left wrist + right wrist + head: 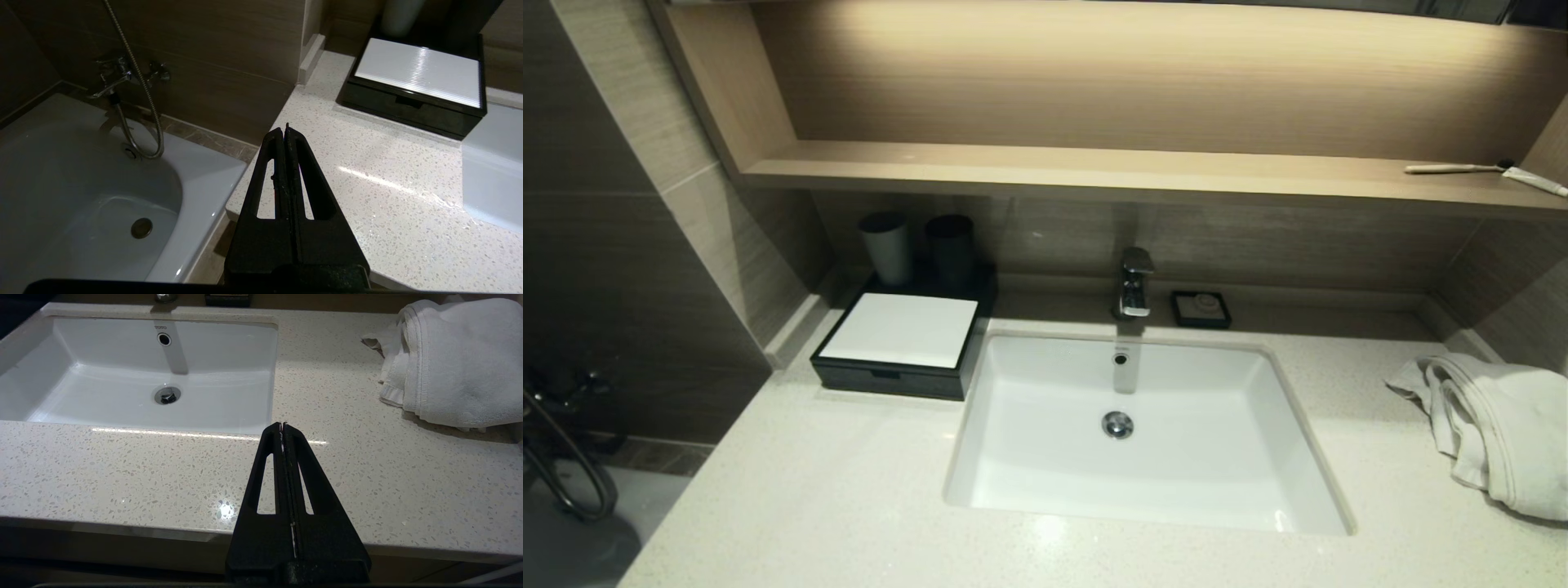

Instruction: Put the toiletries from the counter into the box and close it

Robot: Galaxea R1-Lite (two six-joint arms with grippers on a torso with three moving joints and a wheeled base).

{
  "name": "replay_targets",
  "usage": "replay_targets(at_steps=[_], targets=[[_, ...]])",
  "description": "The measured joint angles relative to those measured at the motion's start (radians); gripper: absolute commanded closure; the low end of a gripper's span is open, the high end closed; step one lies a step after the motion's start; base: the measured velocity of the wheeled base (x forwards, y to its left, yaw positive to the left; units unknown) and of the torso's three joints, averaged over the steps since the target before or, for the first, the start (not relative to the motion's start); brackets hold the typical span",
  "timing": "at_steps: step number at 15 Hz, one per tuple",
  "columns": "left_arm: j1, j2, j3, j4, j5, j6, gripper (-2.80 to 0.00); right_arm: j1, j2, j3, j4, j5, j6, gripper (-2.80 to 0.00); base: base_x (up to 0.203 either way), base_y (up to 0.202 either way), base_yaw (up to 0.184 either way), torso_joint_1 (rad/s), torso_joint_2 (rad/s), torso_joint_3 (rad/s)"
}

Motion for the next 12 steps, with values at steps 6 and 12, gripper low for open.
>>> replay_targets(at_steps=[6,12], targets=[[-0.01,-0.135,0.062,-0.007,-0.246,0.024,0.0,0.0,0.0,0.0,0.0,0.0,0.0,0.0,0.0,0.0,0.0,0.0,0.0,0.0],[-0.011,-0.176,0.219,-0.138,-0.41,0.136,0.0,0.0,0.0,0.0,0.0,-0.001,0.0,0.0,0.0,0.0,0.0,0.0,0.0,0.0]])
